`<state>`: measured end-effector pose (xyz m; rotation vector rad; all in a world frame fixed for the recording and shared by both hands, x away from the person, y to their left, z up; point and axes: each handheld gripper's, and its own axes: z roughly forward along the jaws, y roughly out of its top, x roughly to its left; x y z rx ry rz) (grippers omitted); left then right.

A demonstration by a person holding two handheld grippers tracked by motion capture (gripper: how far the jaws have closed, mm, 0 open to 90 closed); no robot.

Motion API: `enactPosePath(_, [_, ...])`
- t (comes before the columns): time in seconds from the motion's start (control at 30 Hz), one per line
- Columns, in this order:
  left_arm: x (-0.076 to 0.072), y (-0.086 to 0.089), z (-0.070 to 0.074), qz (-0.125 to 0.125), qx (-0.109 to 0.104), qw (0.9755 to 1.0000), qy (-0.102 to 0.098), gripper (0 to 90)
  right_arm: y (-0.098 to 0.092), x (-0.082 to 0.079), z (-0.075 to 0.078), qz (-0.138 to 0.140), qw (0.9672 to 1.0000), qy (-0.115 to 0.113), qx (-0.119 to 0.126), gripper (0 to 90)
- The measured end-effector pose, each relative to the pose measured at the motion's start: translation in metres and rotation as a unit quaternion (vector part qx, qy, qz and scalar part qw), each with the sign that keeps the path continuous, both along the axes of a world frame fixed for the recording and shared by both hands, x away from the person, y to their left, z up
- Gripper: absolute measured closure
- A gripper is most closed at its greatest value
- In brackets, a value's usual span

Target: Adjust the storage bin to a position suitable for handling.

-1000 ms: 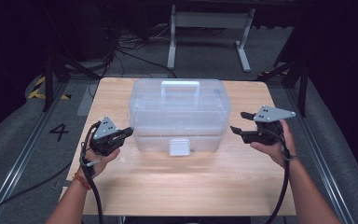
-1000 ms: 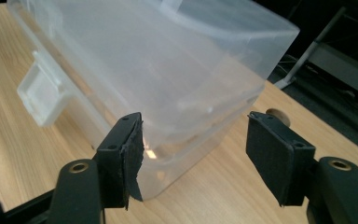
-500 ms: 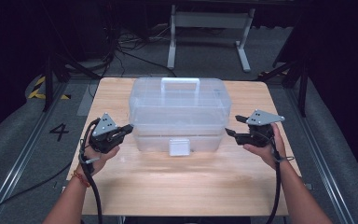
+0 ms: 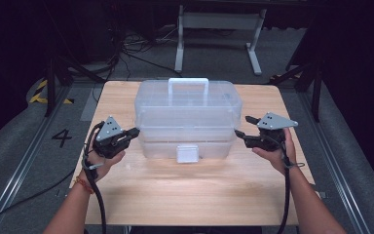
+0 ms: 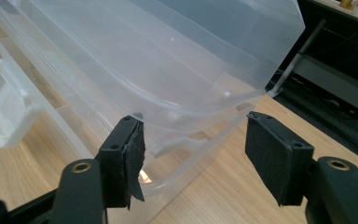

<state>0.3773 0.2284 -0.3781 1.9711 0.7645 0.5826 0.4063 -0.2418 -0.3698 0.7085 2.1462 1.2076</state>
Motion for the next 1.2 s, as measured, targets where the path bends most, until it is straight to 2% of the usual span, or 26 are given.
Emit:
enactPosePath(0.27, [-0.001, 0.0, -0.002, 0.0, -0.001, 1.0, 0.0, 86.6, 0.002, 0.0, 0.004, -0.005, 0.9997, -0.019, 0.015, 41.6])
enactPosePath(0.37, [-0.002, -0.001, -0.005, -0.003, 0.012, 0.9999, 0.003, 86.2, 0.003, 0.001, 0.006, -0.008, 0.9995, -0.025, 0.016, 42.4])
enactPosePath(0.67, [-0.001, 0.0, -0.014, -0.003, 0.016, 0.9998, 0.009, 85.3, 0.006, 0.005, 0.014, -0.019, 0.9984, -0.046, 0.026, 46.8])
enactPosePath(1.03, [-0.001, -0.002, -0.02, -0.007, 0.019, 0.9997, 0.015, 85.2, 0.012, 0.015, 0.022, -0.028, 0.9974, -0.055, 0.038, 52.3])
enactPosePath(1.2, [-0.001, -0.001, -0.022, -0.009, 0.011, 0.9998, 0.017, 84.8, 0.014, 0.019, 0.023, -0.031, 0.997, -0.055, 0.043, 53.1])
